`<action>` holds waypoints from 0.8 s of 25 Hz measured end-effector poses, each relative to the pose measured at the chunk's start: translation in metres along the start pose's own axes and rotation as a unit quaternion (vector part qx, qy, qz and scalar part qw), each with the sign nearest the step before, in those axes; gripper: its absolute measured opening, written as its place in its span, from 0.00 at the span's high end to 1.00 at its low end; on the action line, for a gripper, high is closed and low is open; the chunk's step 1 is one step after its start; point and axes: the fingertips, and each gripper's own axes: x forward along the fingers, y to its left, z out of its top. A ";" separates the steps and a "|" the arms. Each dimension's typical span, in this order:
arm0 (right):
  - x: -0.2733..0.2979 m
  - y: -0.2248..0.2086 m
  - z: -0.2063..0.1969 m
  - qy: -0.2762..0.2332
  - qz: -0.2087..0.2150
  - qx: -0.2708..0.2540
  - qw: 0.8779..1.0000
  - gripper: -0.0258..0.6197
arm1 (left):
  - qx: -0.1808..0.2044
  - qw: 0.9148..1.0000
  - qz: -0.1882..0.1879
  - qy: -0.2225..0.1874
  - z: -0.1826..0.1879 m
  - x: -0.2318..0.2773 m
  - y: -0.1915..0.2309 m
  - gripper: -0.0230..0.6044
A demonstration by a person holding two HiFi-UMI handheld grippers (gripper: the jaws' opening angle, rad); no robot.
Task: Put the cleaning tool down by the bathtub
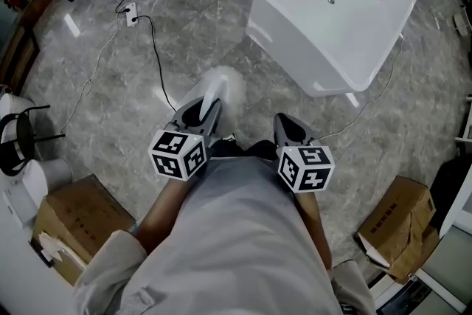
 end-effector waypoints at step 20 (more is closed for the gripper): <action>0.056 -0.027 0.052 0.000 0.025 -0.012 1.000 0.94 | -0.010 1.000 -0.012 -0.012 0.039 0.056 0.018 0.82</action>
